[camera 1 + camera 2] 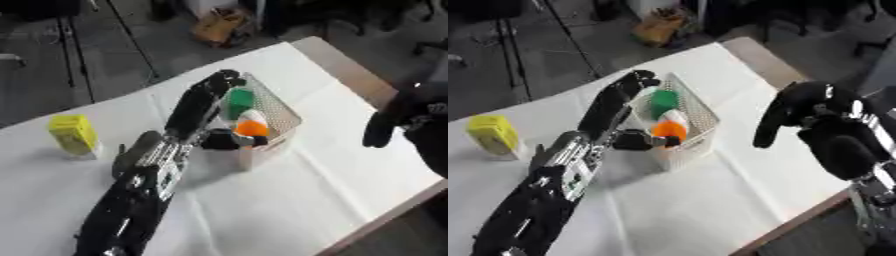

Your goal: Pick up objects on the table and place them in the box.

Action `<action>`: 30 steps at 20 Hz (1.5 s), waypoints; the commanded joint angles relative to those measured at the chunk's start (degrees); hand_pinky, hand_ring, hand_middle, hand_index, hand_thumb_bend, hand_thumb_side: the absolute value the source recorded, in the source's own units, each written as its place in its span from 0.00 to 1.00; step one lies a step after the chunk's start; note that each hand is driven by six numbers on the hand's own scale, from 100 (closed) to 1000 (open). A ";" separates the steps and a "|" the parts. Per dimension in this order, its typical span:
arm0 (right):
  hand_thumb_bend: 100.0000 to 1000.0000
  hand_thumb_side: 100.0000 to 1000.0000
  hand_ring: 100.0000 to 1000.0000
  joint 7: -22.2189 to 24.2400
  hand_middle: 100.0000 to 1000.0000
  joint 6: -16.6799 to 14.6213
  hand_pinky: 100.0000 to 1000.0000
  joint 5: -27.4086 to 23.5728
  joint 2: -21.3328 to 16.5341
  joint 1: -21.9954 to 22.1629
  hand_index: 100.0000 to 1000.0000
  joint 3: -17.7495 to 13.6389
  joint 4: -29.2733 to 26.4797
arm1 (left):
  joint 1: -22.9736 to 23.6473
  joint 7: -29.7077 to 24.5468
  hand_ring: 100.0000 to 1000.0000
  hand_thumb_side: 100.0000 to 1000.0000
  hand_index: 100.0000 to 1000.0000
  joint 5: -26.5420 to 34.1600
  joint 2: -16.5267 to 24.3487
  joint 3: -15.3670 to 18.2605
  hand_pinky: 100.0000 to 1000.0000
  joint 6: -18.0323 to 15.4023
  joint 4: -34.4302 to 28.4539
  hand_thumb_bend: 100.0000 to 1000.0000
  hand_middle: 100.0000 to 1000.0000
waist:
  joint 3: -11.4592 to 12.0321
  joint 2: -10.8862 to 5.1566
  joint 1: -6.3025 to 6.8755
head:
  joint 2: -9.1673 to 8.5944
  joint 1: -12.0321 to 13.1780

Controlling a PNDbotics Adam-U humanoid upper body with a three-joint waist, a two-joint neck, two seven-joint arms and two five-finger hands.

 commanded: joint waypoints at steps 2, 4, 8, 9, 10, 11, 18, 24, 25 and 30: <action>0.26 0.55 0.48 -0.35 0.58 0.15 0.46 0.17 -0.79 0.71 0.81 -0.83 -1.39 | -0.14 -0.46 0.64 0.60 0.79 2.89 3.14 1.32 0.55 1.70 -3.30 0.96 0.73 | 1.56 -1.04 -0.49 | 0.60 -0.73; 0.22 0.49 0.48 -0.76 0.58 0.26 0.47 0.57 -1.02 1.68 0.81 -1.26 -1.38 | 1.49 -0.30 0.63 0.92 0.79 4.38 5.43 2.97 0.54 3.09 -4.97 0.18 0.72 | 3.50 -1.95 -1.09 | 1.22 -1.51; 0.26 0.55 0.48 -1.76 0.58 0.14 0.46 1.38 -1.48 3.22 0.81 -2.23 -1.14 | 5.57 -0.33 0.63 0.63 0.79 7.88 11.08 7.38 0.54 6.56 -10.43 0.92 0.72 | 8.91 -2.77 -2.06 | 1.92 -3.67; 0.26 0.55 0.48 -2.02 0.58 0.05 0.46 1.60 -1.55 3.48 0.81 -2.43 -1.09 | 6.25 -1.15 0.63 0.63 0.79 8.86 12.67 7.92 0.54 7.54 -12.01 0.92 0.72 | 9.95 -2.82 -2.24 | 2.05 -4.08; 0.26 0.55 0.48 -2.18 0.58 -0.01 0.46 1.76 -1.56 3.61 0.81 -2.50 -1.05 | 6.84 -2.05 0.63 0.64 0.79 9.87 14.32 8.22 0.53 8.56 -13.53 0.90 0.72 | 10.48 -2.86 -2.37 | 2.19 -4.21; 0.26 0.55 0.48 -2.33 0.58 -0.04 0.46 1.91 -1.57 3.84 0.81 -2.59 -0.95 | 7.79 -2.86 0.63 0.64 0.79 10.83 15.88 8.99 0.53 9.51 -14.77 0.90 0.72 | 11.34 -3.00 -2.52 | 2.45 -4.51; 0.25 0.55 0.48 -2.76 0.58 -0.16 0.46 2.71 -1.48 5.23 0.81 -2.98 -0.21 | 13.39 -9.06 0.62 0.65 0.80 17.34 20.82 13.70 0.52 16.02 -19.96 0.88 0.71 | 15.36 -3.92 -3.22 | 3.66 -5.18; 0.25 0.55 0.48 -2.68 0.58 -0.24 0.46 2.83 -1.49 5.35 0.81 -2.92 -0.04 | 14.01 -13.80 0.62 0.65 0.80 23.26 22.00 12.27 0.52 21.95 -24.08 0.88 0.71 | 16.03 -4.04 -3.28 | 3.88 -5.20; 0.25 0.55 0.48 -2.67 0.58 -0.24 0.46 2.83 -1.50 5.35 0.81 -2.92 -0.03 | 14.05 -14.12 0.62 0.65 0.80 24.28 22.20 11.94 0.52 22.96 -24.86 0.88 0.71 | 16.02 -4.04 -3.27 | 3.88 -5.19; 0.25 0.56 0.47 -2.36 0.58 -0.15 0.46 2.86 -1.57 5.37 0.81 -2.63 0.17 | 15.41 -17.03 0.63 0.67 0.82 28.99 23.52 8.00 0.55 24.97 -23.90 0.85 0.73 | 16.68 -4.02 -3.35 | 4.11 -4.63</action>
